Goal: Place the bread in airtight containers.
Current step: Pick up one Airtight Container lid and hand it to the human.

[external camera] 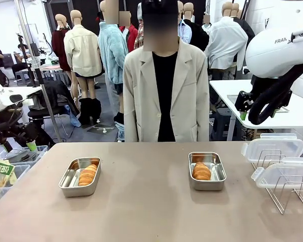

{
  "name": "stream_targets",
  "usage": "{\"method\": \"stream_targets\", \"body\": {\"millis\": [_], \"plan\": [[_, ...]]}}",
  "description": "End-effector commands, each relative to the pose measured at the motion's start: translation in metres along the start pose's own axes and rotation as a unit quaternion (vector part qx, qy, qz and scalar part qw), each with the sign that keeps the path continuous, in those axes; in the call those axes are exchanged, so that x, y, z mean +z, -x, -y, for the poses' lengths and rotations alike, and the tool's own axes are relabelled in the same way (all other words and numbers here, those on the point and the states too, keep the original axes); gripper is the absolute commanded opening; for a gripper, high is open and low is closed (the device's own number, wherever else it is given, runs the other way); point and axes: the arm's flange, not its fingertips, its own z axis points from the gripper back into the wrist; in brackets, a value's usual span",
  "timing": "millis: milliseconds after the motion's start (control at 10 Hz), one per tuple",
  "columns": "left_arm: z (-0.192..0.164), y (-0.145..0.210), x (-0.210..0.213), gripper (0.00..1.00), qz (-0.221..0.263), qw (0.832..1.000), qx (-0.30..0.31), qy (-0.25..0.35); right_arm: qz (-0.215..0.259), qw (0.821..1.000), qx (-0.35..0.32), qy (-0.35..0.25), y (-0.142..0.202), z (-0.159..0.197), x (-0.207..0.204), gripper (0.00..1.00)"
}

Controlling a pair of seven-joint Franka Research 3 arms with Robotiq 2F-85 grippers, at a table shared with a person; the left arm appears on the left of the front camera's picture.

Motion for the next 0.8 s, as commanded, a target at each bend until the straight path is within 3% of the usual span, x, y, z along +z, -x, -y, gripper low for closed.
{"method": "stream_targets", "body": {"millis": [0,600,700], "plan": [[0.0003,-0.0007,0.0007,0.92,0.005,1.000,0.006,-0.001,0.000,1.000,0.000,0.000,-0.0001,0.0000,-0.0004,1.00],[0.0003,-0.0007,0.0007,0.92,0.005,1.000,0.006,-0.001,0.000,1.000,0.000,0.000,0.0000,0.0000,0.0000,1.00],[0.0003,-0.0007,0.0007,0.92,0.005,1.000,0.006,-0.001,-0.023,0.994,0.108,-0.011,0.0074,0.0018,-0.0002,1.00]]}}
